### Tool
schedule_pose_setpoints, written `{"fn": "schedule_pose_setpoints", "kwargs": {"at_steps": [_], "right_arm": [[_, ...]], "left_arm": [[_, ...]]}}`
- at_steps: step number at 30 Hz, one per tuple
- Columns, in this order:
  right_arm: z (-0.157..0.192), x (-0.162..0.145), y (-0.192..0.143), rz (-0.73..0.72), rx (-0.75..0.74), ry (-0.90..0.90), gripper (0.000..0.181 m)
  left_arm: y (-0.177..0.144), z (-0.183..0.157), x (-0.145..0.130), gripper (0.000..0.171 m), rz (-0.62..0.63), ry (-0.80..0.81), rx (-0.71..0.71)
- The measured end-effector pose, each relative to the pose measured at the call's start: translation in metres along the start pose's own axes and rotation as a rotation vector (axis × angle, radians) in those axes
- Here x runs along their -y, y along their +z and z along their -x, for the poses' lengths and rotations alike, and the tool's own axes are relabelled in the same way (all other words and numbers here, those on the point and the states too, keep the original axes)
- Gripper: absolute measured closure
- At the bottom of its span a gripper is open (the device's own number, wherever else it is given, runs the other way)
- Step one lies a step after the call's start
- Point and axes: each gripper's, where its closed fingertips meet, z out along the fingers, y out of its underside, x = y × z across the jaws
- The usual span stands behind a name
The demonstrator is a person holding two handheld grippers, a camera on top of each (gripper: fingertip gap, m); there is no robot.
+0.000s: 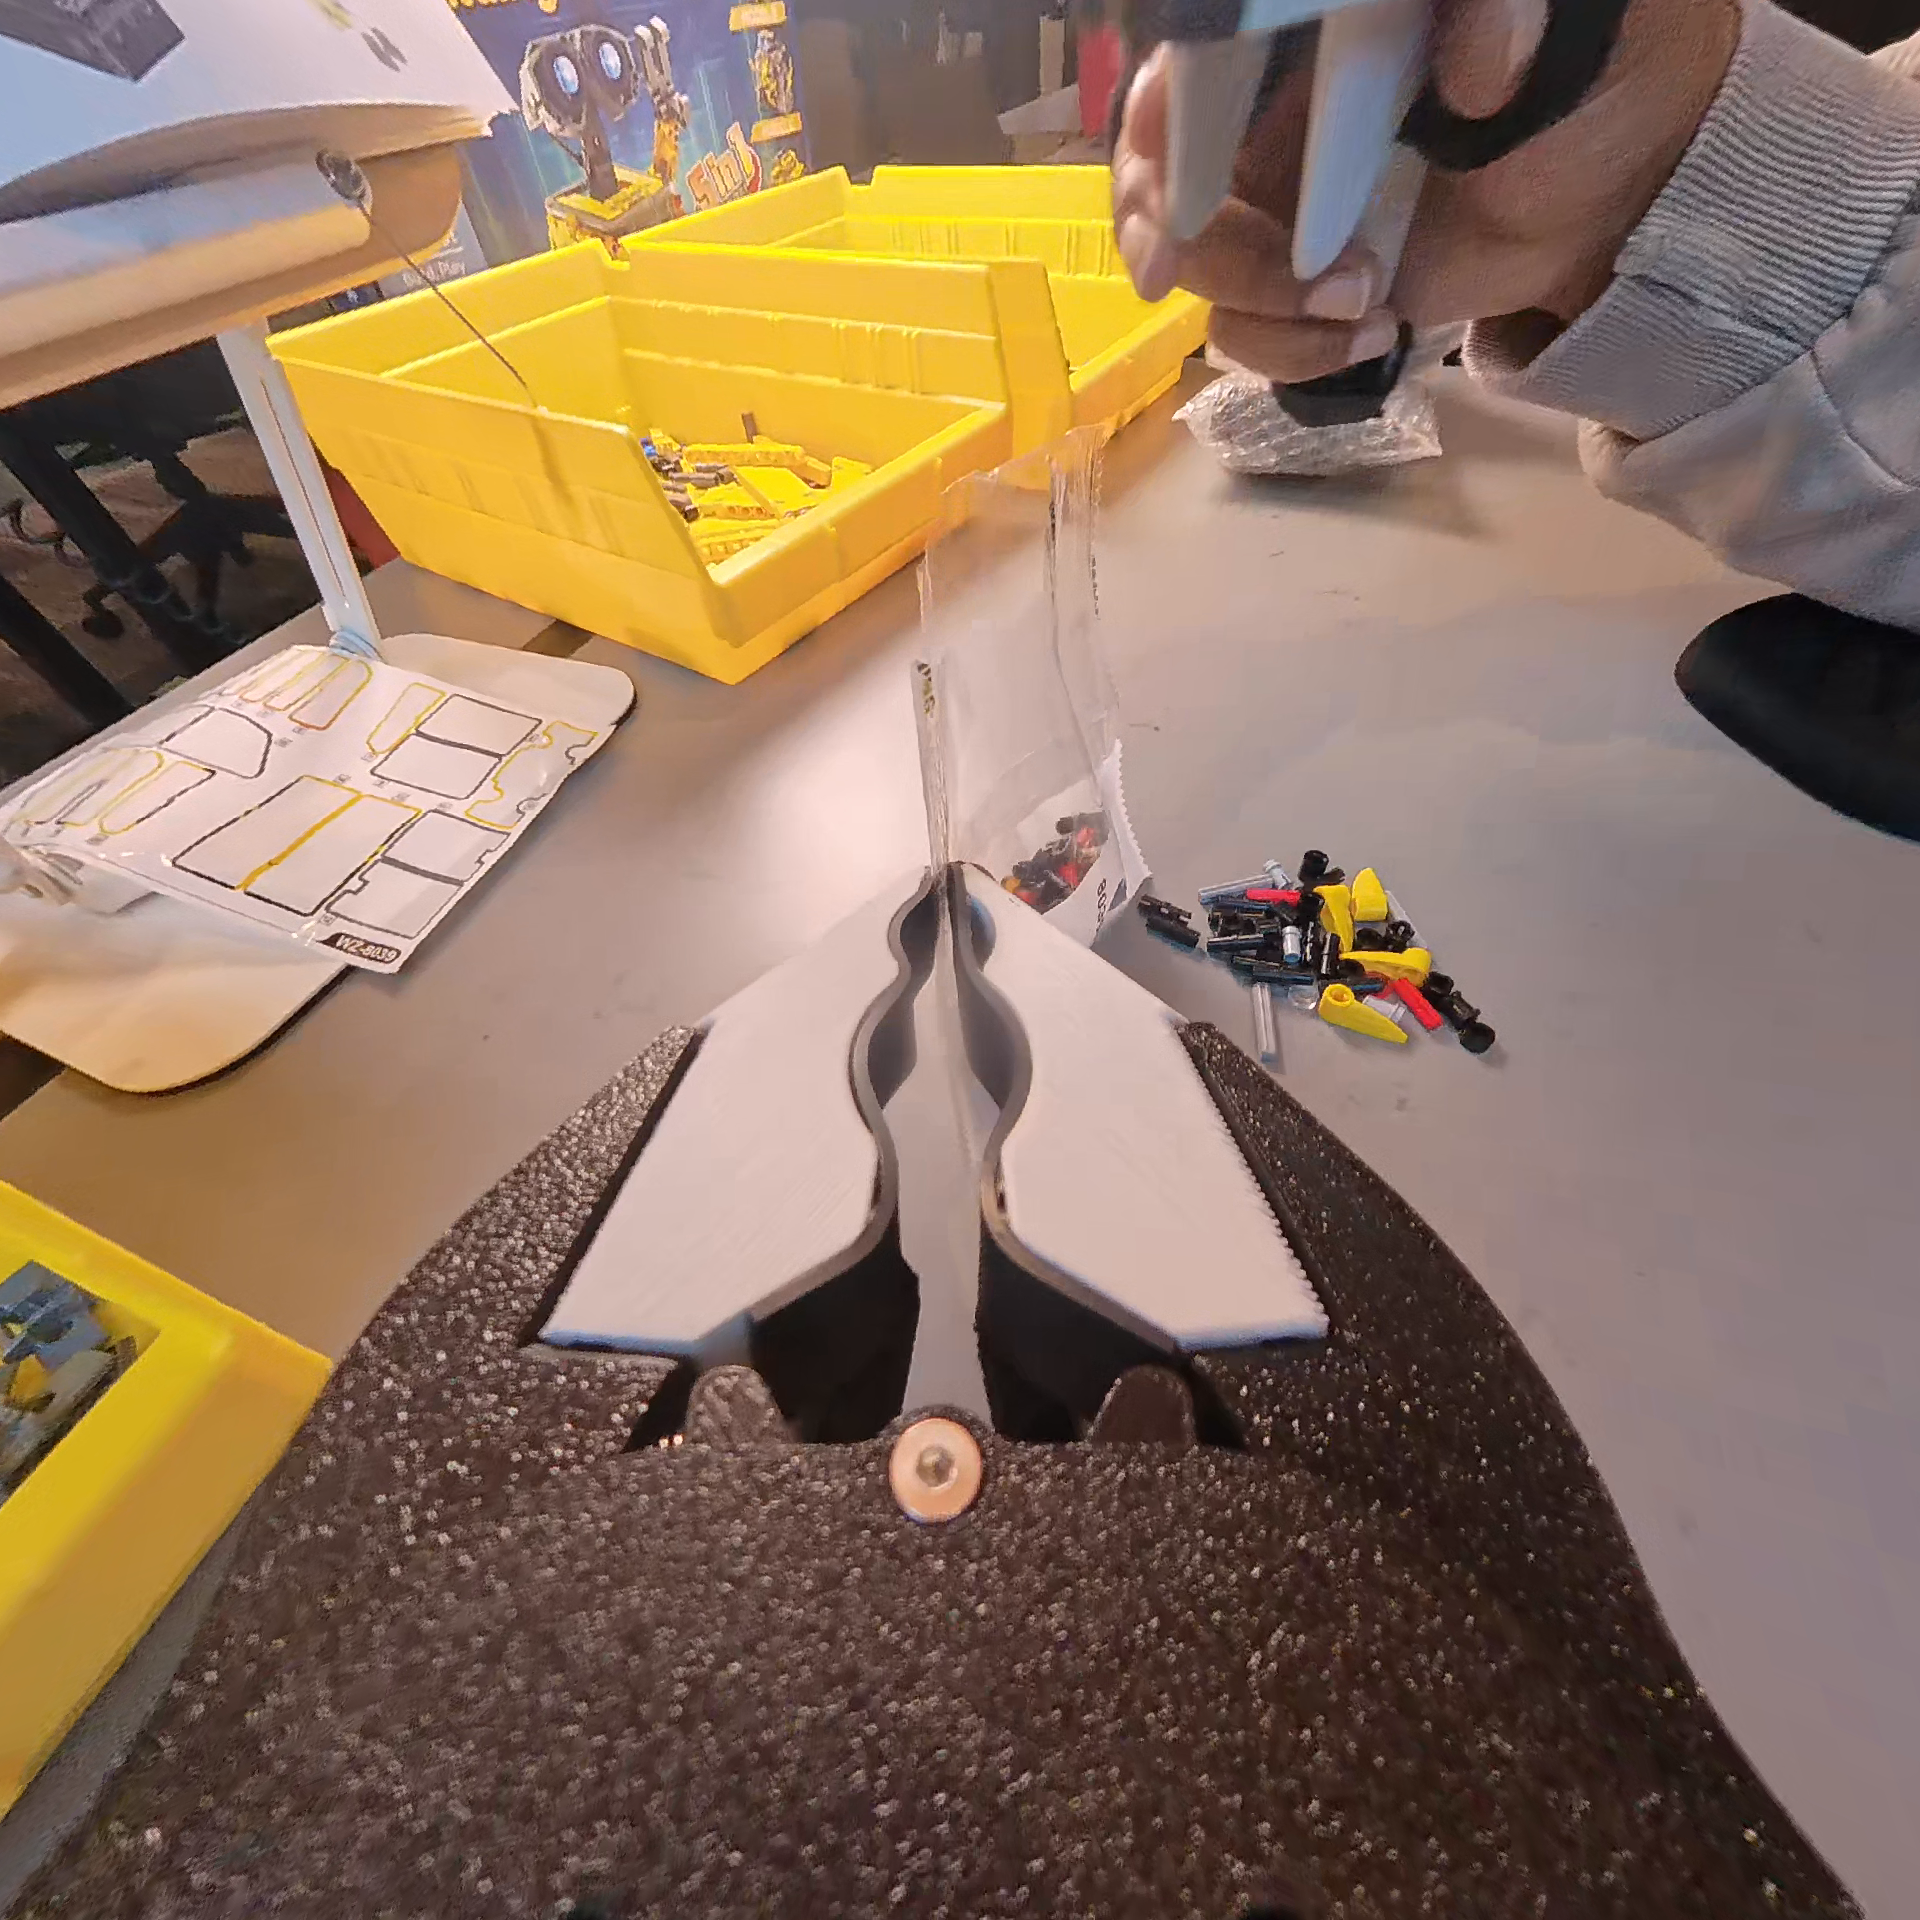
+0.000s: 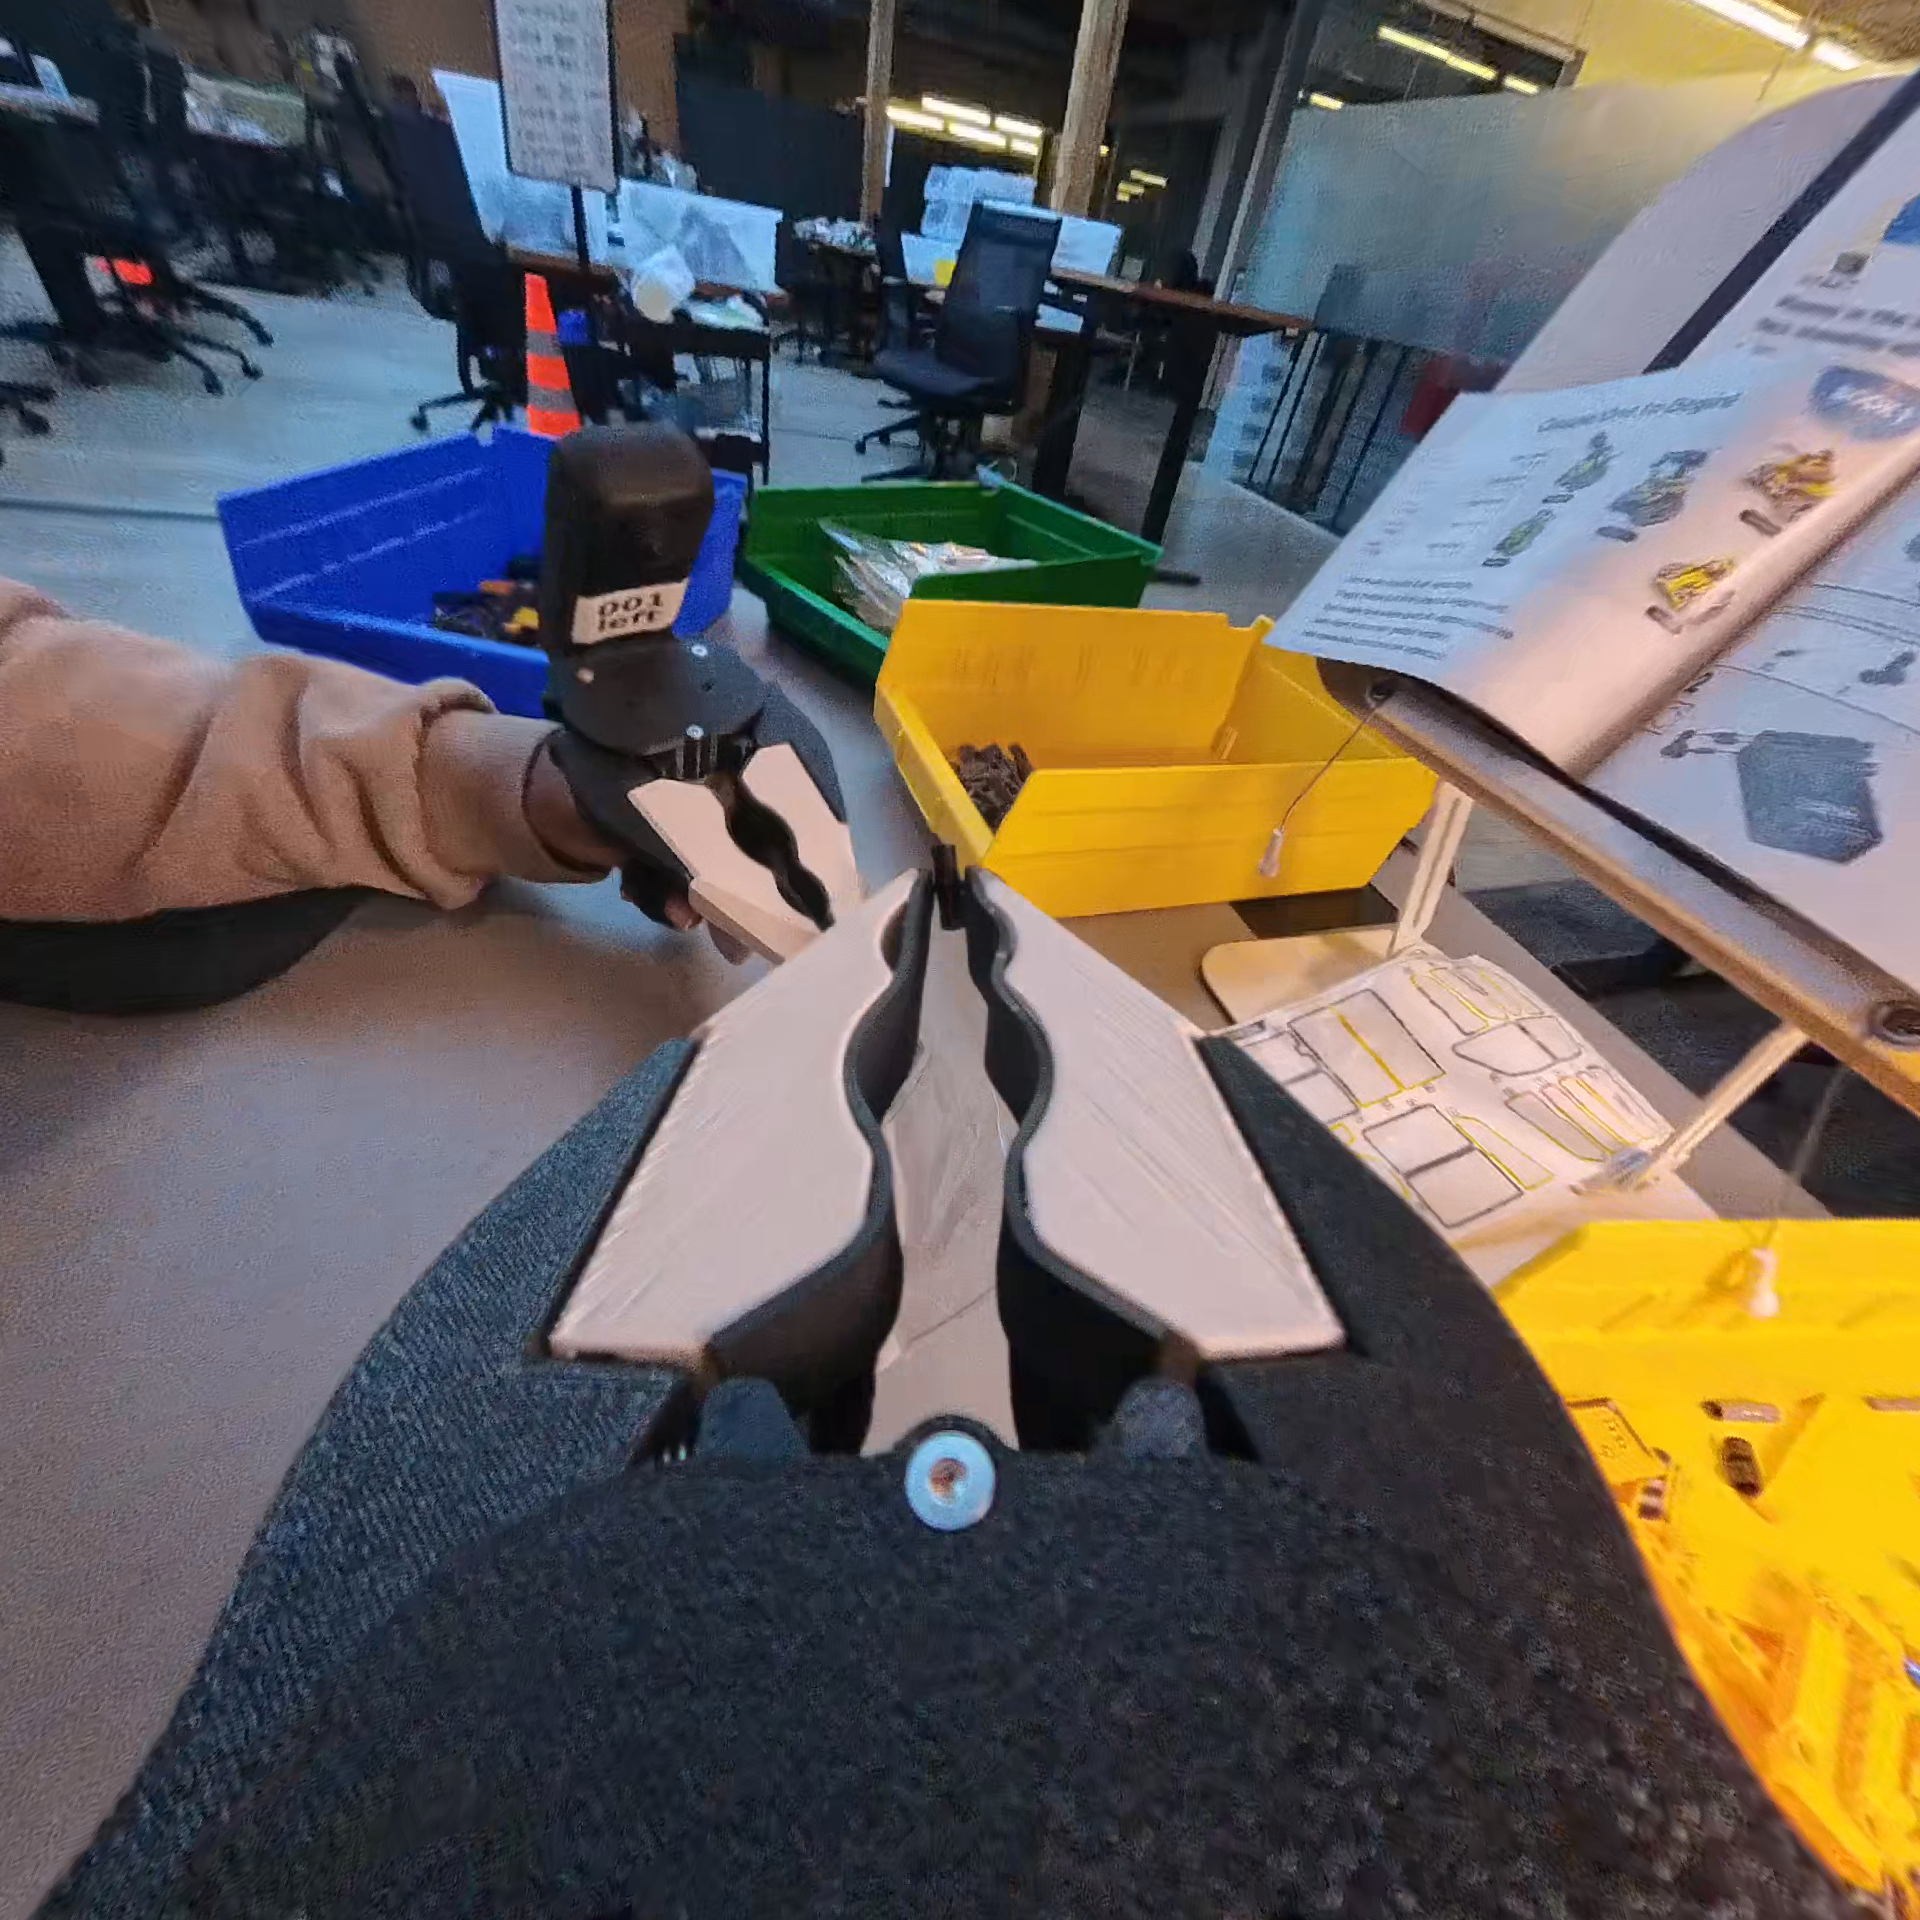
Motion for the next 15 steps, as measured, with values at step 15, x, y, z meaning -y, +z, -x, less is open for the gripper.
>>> {"fn": "schedule_pose_setpoints", "kwargs": {"at_steps": [15], "right_arm": [[-0.008,-0.031,0.018,0.153,0.012,-0.062,0.155]], "left_arm": [[-0.008,0.009,0.02,0.171,-0.122,-0.022,0.041]]}}
